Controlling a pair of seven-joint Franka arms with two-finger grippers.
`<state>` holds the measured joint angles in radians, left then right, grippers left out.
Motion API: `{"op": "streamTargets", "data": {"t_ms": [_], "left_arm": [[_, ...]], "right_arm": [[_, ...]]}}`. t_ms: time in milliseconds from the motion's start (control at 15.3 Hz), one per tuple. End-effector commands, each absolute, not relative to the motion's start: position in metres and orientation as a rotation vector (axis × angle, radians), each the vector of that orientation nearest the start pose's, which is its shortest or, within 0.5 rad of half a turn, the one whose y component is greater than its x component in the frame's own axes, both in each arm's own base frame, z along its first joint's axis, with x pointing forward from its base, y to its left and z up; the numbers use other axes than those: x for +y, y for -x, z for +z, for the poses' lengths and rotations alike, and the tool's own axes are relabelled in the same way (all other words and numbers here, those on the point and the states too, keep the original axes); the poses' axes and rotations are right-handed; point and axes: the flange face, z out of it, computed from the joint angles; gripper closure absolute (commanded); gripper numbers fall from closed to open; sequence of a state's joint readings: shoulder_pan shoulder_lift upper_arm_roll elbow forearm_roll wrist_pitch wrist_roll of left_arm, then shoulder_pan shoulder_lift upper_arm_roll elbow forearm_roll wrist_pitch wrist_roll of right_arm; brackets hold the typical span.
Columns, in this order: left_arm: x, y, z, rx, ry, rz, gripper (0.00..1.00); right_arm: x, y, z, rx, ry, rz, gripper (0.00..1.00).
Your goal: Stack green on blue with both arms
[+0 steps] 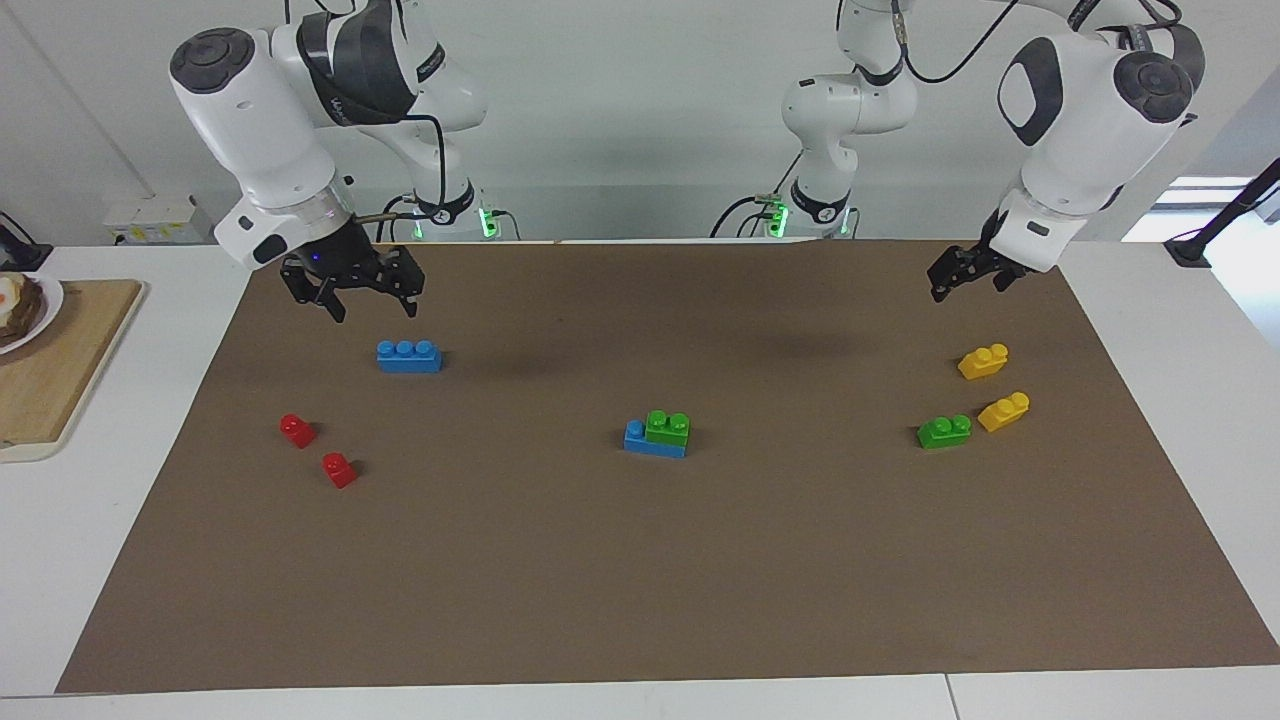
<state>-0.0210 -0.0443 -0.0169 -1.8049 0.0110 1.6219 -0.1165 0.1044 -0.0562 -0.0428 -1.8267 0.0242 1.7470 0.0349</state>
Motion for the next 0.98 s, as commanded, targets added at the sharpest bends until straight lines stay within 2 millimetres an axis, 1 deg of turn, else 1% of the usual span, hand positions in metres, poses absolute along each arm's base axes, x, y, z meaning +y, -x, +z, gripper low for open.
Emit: {"op": "streamTargets", "data": {"t_ms": [0, 66, 197, 262, 328, 393, 524, 721, 917], "left_arm": [[-0.019, -0.55, 0.547, -0.107, 3.129, 0.219, 0.0], [-0.02, -0.549, 0.555, -0.102, 3.13, 0.238, 0.0], [-0.028, -0.547, 0.559, -0.08, 3.13, 0.234, 0.0], [-0.029, -0.55, 0.561, -0.077, 3.129, 0.234, 0.0], [-0.03, -0.554, 0.573, -0.075, 3.132, 0.215, 0.0], [-0.03, -0.555, 0.579, -0.07, 3.128, 0.214, 0.0], [-0.03, -0.558, 0.582, -0.034, 3.132, 0.171, 0.0], [-0.029, -0.556, 0.583, -0.031, 3.136, 0.183, 0.0], [-0.026, -0.555, 0.581, -0.041, 3.138, 0.184, 0.0]], "right_arm": [[0.028, -0.536, 0.547, -0.087, 3.162, 0.072, 0.0], [0.028, -0.535, 0.549, -0.091, 3.167, 0.081, 0.0], [0.027, -0.535, 0.552, -0.078, 3.167, 0.079, 0.0], [0.027, -0.536, 0.552, -0.072, 3.169, 0.074, 0.0], [0.026, -0.538, 0.554, -0.067, 3.169, 0.059, 0.0], [0.024, -0.54, 0.557, -0.059, 3.17, 0.045, 0.0], [0.019, -0.541, 0.558, -0.045, 3.171, 0.045, 0.0], [0.016, -0.541, 0.559, -0.042, 3.188, 0.035, 0.0], [0.014, -0.541, 0.568, -0.02, 3.189, 0.005, 0.0]]}}
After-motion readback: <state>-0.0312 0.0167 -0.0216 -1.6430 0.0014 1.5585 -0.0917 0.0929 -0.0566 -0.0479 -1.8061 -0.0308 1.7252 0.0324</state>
